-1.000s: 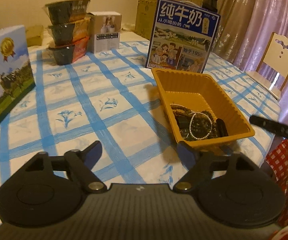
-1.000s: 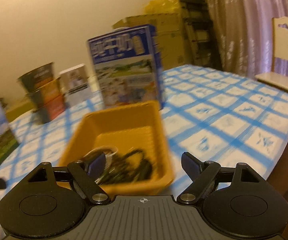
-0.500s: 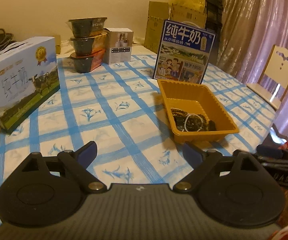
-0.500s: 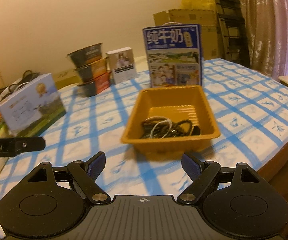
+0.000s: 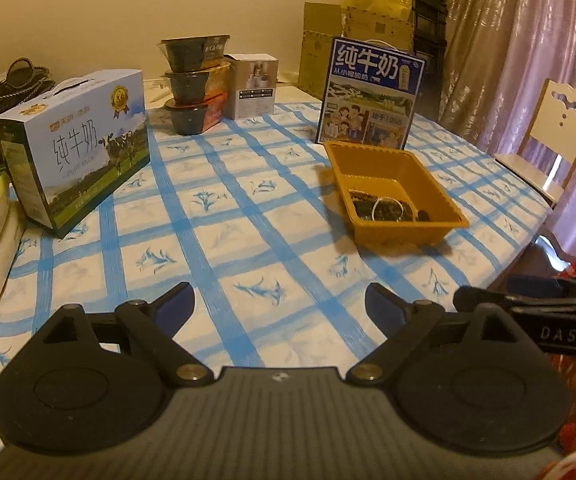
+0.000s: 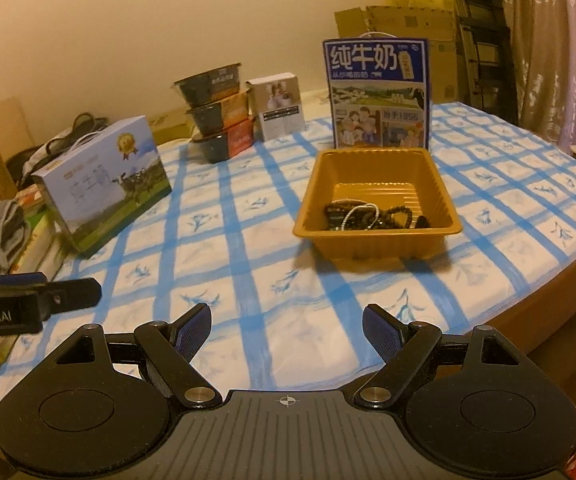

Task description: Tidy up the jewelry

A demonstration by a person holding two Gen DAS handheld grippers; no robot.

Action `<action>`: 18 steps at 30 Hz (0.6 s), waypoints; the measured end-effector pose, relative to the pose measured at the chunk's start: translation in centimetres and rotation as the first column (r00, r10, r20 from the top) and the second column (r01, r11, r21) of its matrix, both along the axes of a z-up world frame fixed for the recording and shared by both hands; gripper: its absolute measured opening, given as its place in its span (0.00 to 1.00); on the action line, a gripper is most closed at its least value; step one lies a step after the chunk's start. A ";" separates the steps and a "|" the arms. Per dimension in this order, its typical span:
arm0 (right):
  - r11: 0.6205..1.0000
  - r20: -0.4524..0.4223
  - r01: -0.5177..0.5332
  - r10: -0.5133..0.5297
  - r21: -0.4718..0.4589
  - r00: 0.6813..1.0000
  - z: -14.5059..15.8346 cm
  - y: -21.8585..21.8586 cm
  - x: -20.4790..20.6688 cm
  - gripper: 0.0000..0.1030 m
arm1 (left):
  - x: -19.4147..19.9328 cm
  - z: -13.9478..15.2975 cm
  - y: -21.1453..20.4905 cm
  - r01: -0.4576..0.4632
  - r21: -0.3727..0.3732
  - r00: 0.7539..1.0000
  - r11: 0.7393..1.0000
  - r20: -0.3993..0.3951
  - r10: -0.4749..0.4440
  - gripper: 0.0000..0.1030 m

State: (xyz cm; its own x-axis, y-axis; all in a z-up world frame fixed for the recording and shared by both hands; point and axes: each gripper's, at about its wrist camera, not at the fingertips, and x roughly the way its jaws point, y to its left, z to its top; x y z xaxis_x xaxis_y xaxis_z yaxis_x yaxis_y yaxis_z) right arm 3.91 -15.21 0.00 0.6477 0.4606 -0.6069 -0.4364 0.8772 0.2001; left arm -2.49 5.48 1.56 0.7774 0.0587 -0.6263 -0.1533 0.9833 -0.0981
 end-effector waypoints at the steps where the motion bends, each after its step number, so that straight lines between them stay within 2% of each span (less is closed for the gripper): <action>1: 1.000 0.001 -0.004 0.004 -0.001 1.000 0.1 0.0 -0.2 0.80 | -0.2 0.1 -0.1 0.001 0.004 1.000 1.000 -0.001 -0.001 0.89; 18: 1.000 -0.024 -0.016 0.016 0.011 1.000 -0.2 0.2 -0.6 0.80 | 0.0 -0.9 -0.4 0.012 0.019 0.999 1.000 -0.032 -0.011 0.89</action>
State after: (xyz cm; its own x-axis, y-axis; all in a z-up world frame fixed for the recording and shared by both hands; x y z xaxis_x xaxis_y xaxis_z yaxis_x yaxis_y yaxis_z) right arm 3.35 -14.99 -0.22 0.6255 0.4776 -0.6169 -0.4451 0.8679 0.2205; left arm -2.45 5.11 0.69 0.7578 0.0625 -0.6495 -0.1450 0.9866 -0.0742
